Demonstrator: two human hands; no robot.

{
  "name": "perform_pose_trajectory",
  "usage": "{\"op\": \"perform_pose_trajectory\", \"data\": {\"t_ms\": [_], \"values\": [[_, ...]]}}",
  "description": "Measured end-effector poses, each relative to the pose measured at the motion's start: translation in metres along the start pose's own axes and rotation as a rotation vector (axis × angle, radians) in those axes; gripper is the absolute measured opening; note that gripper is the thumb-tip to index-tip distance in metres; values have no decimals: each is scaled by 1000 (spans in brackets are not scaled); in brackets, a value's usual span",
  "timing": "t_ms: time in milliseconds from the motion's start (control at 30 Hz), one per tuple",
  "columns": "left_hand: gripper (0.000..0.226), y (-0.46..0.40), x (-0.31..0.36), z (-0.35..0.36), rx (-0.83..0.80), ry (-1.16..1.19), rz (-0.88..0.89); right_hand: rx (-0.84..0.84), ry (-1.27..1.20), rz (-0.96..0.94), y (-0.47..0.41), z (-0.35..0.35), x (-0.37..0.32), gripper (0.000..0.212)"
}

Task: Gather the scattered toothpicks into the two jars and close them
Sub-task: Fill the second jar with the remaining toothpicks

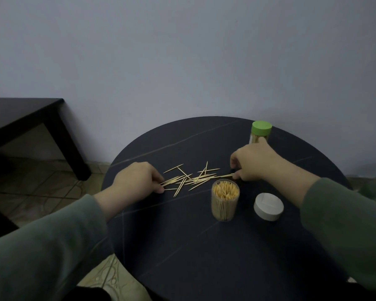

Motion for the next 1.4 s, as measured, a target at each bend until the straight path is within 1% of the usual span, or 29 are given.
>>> {"op": "perform_pose_trajectory", "data": {"t_ms": [67,133,267,400,500,567,667,733,800,867,933,1000,1100,1200,1267,1400], "values": [[28,-2,1,2,29,62,-4,-34,55,17,1,-1,3,27],[23,-4,3,4,55,106,-5,-42,55,21,-1,0,3,23],[15,-7,11,8,87,141,15,9,5,-4,-5,1,-4,15],[11,-9,20,10,115,138,30,71,-65,-71,-8,2,-14,16],[12,-11,27,13,103,127,45,125,-148,-121,-10,3,-24,16],[18,-12,28,12,125,116,54,172,-189,-140,-11,3,-28,18],[32,-17,22,8,193,74,62,249,-193,-157,-14,2,-30,30],[42,-21,17,10,171,23,55,275,-174,-194,-18,3,-32,41],[44,-24,13,14,126,-15,53,282,-118,-273,-22,4,-38,50],[44,-26,13,18,96,-13,67,253,-43,-340,-25,4,-47,60],[44,-28,18,20,80,-6,105,199,16,-360,-29,3,-54,66],[44,-28,24,21,57,1,158,165,52,-352,-32,3,-58,66],[47,-25,35,22,5,-15,261,149,45,-325,-32,6,-54,60],[58,-23,41,20,-30,-75,329,199,-29,-306,-27,9,-42,45],[60,-22,43,18,-43,-114,353,199,-83,-285,-23,12,-33,45],[37,-20,43,11,-26,-114,391,182,-120,-263,-17,16,-26,54]]}}
Point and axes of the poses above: each hand's wrist, its own y-axis away from the middle knuckle, its own z-axis out of the palm, x = y × z, the point moved 4 cm from there along -y, towards the middle knuckle, and after that the axes turned 1 degree about -x, right-handed, at the moved point
